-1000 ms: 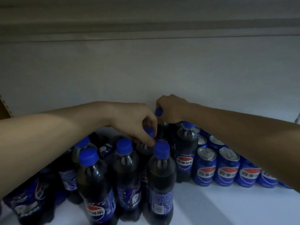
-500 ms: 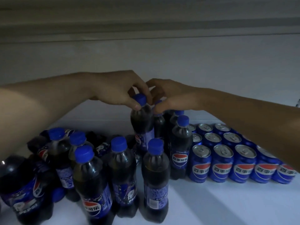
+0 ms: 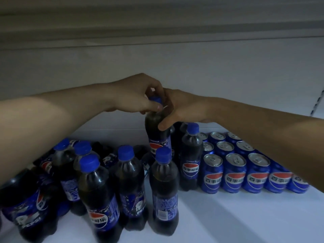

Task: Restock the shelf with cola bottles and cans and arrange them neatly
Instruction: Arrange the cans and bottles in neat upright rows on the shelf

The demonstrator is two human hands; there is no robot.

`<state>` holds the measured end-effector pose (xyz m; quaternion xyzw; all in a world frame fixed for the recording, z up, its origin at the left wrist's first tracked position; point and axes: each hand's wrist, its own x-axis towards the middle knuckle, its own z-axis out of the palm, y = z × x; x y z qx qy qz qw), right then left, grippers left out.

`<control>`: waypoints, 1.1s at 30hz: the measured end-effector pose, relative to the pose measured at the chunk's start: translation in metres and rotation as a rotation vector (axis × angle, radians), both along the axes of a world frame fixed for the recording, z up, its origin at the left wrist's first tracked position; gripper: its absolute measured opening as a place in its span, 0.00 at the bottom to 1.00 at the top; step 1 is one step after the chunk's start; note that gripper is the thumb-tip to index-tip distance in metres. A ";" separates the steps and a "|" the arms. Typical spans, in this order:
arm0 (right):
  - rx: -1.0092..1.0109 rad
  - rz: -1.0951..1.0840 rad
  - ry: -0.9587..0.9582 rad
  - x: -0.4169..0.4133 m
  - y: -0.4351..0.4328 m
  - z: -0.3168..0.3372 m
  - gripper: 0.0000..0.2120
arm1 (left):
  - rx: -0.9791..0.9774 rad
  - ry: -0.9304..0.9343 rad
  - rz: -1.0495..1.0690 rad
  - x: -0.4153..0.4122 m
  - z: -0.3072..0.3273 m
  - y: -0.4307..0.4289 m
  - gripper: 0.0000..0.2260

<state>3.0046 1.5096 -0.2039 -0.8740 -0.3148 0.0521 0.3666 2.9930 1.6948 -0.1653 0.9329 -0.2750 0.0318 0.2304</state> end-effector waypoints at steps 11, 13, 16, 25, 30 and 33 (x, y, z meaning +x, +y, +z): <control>0.031 -0.244 -0.054 0.000 -0.047 -0.008 0.23 | 0.131 0.065 0.135 0.015 -0.068 -0.039 0.13; 0.032 -0.256 -0.072 0.000 -0.050 -0.010 0.20 | 0.132 0.046 0.123 0.015 -0.071 -0.045 0.13; 0.007 -0.250 -0.109 0.000 -0.049 -0.013 0.17 | 0.129 0.030 0.111 0.014 -0.071 -0.048 0.13; -0.122 -0.175 -0.244 0.003 -0.026 -0.006 0.14 | 0.051 0.299 0.042 0.017 -0.056 -0.030 0.20; -0.302 -0.068 -0.364 0.017 0.015 0.011 0.14 | 0.082 0.314 0.079 0.025 -0.036 0.023 0.18; -0.486 0.030 -0.382 0.028 0.058 0.017 0.11 | 0.168 0.328 0.077 0.031 -0.040 0.061 0.13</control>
